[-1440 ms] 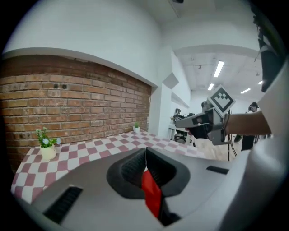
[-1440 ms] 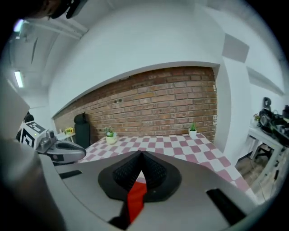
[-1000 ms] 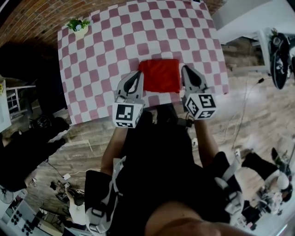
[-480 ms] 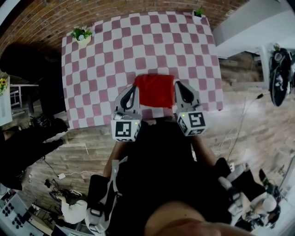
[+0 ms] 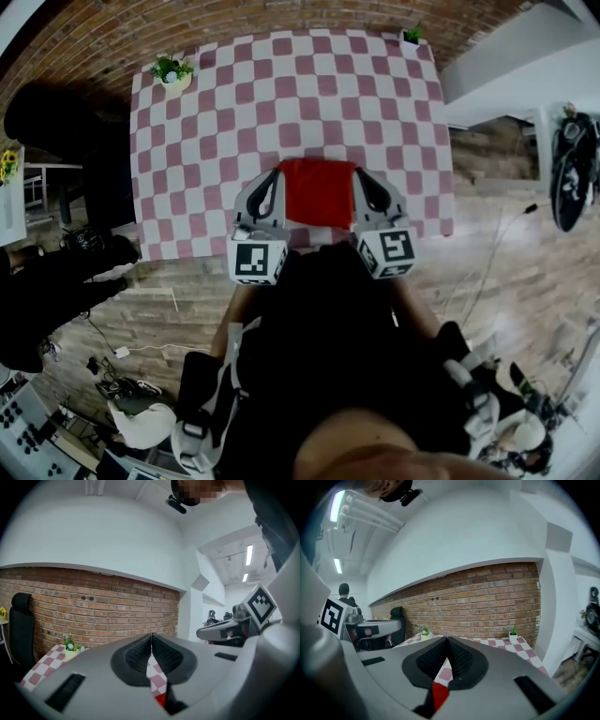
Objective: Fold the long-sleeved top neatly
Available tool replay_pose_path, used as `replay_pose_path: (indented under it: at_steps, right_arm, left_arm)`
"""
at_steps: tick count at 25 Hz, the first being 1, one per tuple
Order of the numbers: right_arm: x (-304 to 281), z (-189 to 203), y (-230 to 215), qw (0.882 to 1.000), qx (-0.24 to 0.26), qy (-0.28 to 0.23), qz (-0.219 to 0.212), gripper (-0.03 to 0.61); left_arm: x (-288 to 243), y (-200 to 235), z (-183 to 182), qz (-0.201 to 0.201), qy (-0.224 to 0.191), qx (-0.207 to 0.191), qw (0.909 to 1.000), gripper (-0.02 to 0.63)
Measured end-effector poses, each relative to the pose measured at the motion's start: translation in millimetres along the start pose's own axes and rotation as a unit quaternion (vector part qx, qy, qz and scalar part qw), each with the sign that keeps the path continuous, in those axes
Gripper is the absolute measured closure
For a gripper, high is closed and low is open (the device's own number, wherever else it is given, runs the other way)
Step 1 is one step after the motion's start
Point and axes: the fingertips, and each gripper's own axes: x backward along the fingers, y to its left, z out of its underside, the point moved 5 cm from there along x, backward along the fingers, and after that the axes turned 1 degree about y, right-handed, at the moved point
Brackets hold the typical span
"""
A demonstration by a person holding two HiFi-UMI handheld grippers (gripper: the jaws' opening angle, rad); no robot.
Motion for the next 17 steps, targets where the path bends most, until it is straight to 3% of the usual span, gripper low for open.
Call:
replay_pose_path:
  at_steps: [17]
  right_arm:
    - [1.7,2.8,6.6,1.0,0.001,-0.004,0.011,0.571]
  left_arm:
    - [5.1,5.1,0.4,0.003,0.0,0.001,1.0,0.605]
